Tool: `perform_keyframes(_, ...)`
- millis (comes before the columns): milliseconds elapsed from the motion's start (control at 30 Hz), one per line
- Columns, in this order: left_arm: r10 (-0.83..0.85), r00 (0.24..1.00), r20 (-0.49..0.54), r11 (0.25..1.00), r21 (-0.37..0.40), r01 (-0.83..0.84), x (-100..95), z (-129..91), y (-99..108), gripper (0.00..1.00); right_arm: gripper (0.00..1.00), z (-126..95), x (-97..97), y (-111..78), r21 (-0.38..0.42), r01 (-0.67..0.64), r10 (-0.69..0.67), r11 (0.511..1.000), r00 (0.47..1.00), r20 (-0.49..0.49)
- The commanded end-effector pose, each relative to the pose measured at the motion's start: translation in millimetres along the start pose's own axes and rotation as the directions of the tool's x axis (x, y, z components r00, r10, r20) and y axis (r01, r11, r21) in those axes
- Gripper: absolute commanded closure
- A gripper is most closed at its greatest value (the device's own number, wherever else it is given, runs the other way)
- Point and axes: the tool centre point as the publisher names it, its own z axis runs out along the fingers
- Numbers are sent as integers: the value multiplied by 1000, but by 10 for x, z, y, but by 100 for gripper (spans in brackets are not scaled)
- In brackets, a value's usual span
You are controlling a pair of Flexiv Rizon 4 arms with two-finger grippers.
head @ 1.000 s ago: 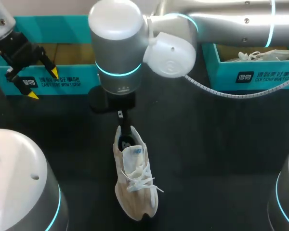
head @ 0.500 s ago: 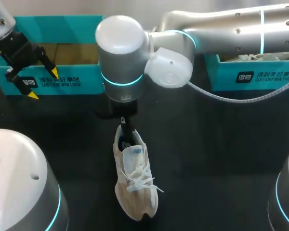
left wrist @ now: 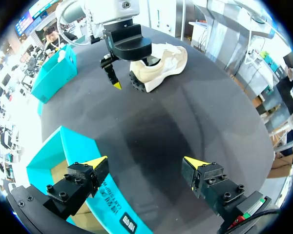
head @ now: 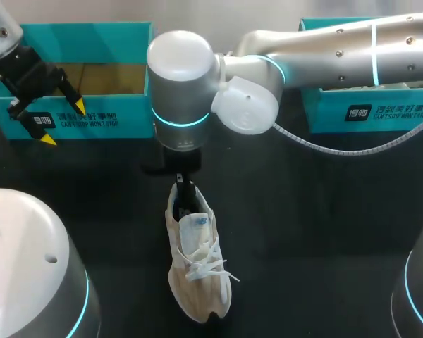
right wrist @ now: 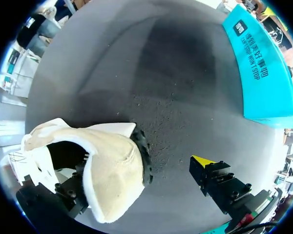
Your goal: Take the shoe out of the shoebox, open the shoe tongue, remove and reinsert the insole, then place the shoe into the shoebox
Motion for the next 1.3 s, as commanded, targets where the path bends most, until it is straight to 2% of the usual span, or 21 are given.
perform_keyframes(33, 0, 1000, 0, 1000, -3, 0, 6, -5, -4, 0, 0, 42, 15, 27, 8, -7, 7, 1000, 1000, -6)
perform_keyframes(133, 0, 1000, 0, 1000, -3, 0, 6, -5, -4, 0, 0, 65, 37, 14, 14, -17, 17, 1000, 1000, -12)
perform_keyframes(167, 0, 1000, 0, 1000, -3, 0, 6, -5, -4, 0, 20, 67, 45, 8, 16, -21, 21, 1000, 1000, -11)
perform_keyframes(200, 0, 1000, 0, 1000, -3, 0, 6, -5, -4, 0, 56, 63, 56, 2, 14, -24, 25, 1000, 1000, -8)
perform_keyframes(267, 0, 1000, 0, 1000, -3, 0, 6, -5, -4, 0, 100, 49, 74, -5, 17, -30, 30, 999, 1000, -6)
perform_keyframes(667, 0, 1000, 0, 1000, -3, 0, 6, -5, -4, 0, 100, -54, 157, -53, 24, -49, 48, 999, 999, 16)
perform_keyframes(833, 0, 1000, 0, 1000, -3, 0, 6, -5, -4, 0, 100, -160, 162, -101, 22, -57, 57, 998, 998, 23)
perform_keyframes(1000, 0, 1000, 0, 1000, -3, 0, 6, -5, -4, 0, 100, -462, 85, -218, 43, -68, 65, 997, 996, 59)
perform_keyframes(1300, 0, 1000, 0, 1000, -3, 0, 6, -5, -4, 0, 100, -1326, -210, -656, 132, -97, 75, 986, 984, 162)
